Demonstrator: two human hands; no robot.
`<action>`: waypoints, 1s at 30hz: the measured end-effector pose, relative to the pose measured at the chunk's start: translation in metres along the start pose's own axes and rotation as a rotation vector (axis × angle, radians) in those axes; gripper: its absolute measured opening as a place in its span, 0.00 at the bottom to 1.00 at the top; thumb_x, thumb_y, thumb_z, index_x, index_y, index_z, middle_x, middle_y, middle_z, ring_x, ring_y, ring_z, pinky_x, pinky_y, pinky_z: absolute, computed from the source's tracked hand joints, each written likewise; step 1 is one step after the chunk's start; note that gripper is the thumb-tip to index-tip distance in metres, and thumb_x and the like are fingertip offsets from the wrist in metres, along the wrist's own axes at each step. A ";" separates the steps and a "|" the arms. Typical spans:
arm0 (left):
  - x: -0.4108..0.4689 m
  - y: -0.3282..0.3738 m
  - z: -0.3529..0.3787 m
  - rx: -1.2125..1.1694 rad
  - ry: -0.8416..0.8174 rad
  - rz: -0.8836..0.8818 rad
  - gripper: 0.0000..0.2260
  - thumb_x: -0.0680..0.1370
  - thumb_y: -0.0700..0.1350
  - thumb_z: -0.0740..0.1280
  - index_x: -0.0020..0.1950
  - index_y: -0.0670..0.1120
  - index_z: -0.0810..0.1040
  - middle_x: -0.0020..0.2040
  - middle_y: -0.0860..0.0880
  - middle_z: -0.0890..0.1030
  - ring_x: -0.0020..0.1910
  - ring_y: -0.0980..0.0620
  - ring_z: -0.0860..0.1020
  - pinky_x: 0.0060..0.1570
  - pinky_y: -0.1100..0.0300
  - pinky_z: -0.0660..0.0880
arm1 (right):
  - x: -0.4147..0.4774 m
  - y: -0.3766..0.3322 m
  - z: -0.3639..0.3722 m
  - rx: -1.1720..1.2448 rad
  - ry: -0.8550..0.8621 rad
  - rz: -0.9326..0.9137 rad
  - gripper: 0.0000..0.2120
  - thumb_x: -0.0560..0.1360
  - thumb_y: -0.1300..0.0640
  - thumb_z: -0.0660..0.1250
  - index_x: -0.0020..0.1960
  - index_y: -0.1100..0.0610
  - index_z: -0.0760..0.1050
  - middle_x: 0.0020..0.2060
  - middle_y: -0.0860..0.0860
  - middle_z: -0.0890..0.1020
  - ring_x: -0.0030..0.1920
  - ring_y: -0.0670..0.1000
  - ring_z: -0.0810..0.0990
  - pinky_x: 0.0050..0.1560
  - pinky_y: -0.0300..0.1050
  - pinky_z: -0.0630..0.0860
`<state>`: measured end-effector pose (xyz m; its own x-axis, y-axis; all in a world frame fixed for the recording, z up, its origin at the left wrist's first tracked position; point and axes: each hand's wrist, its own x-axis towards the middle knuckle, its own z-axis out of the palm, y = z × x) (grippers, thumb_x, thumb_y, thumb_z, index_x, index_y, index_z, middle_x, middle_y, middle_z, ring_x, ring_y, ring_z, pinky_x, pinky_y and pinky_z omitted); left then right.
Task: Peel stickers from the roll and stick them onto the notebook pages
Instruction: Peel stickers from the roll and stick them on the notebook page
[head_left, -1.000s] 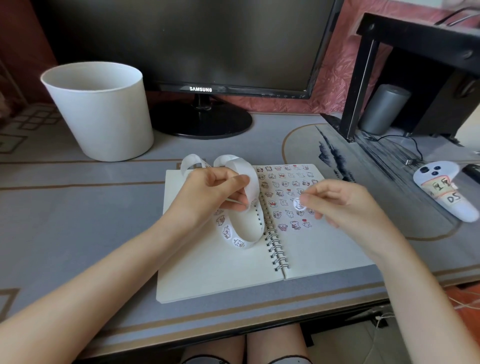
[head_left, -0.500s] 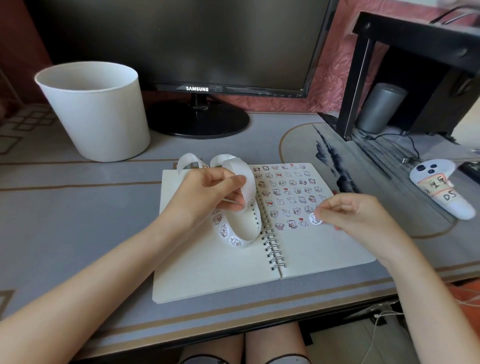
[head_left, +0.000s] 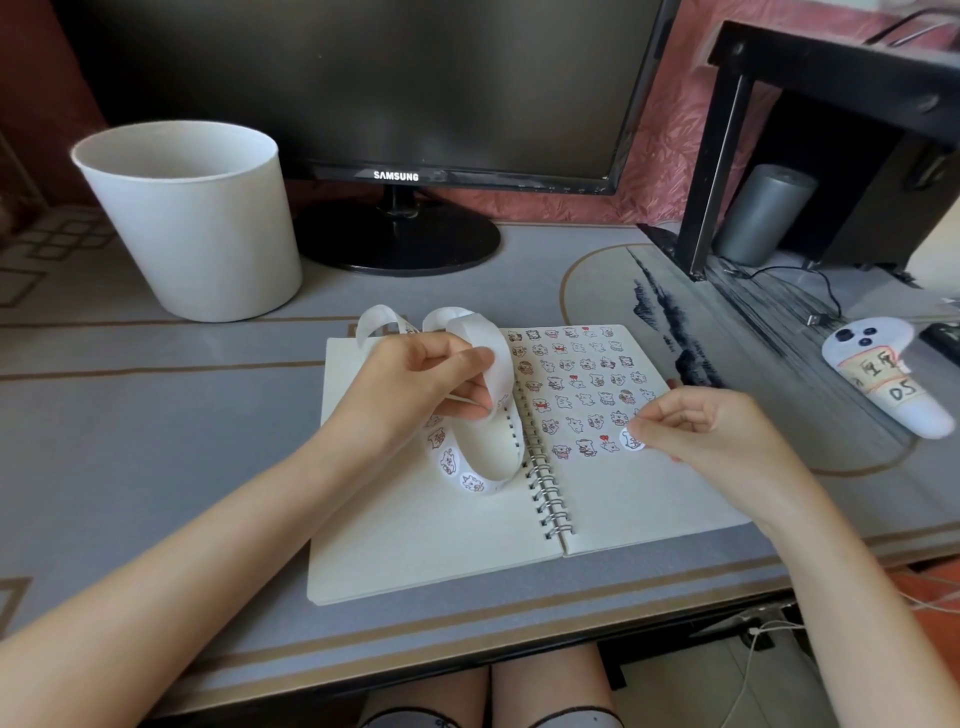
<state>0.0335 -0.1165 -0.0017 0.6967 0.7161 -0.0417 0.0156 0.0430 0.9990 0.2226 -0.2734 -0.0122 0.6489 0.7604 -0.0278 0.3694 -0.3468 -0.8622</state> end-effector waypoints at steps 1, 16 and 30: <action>0.000 0.000 0.000 -0.002 0.000 -0.001 0.09 0.78 0.40 0.65 0.37 0.39 0.77 0.29 0.48 0.80 0.30 0.54 0.80 0.34 0.68 0.77 | 0.000 0.000 0.000 -0.004 0.003 -0.003 0.04 0.69 0.63 0.74 0.37 0.56 0.81 0.30 0.46 0.82 0.29 0.38 0.74 0.37 0.35 0.69; 0.000 0.000 0.000 0.005 0.002 0.000 0.09 0.78 0.40 0.66 0.39 0.38 0.78 0.30 0.48 0.80 0.31 0.53 0.81 0.35 0.68 0.77 | -0.001 0.005 0.007 -0.106 0.067 -0.071 0.07 0.67 0.61 0.76 0.36 0.53 0.79 0.31 0.49 0.80 0.30 0.44 0.73 0.37 0.38 0.70; 0.000 0.000 0.000 0.002 0.000 -0.009 0.08 0.78 0.40 0.66 0.40 0.37 0.78 0.30 0.48 0.81 0.31 0.54 0.81 0.34 0.68 0.77 | -0.007 0.009 0.007 -0.285 0.119 -0.081 0.08 0.66 0.49 0.76 0.37 0.48 0.78 0.34 0.45 0.77 0.30 0.40 0.72 0.38 0.43 0.69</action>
<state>0.0331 -0.1167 -0.0017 0.6962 0.7160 -0.0506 0.0229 0.0483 0.9986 0.2167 -0.2785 -0.0234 0.6767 0.7282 0.1091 0.5835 -0.4400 -0.6826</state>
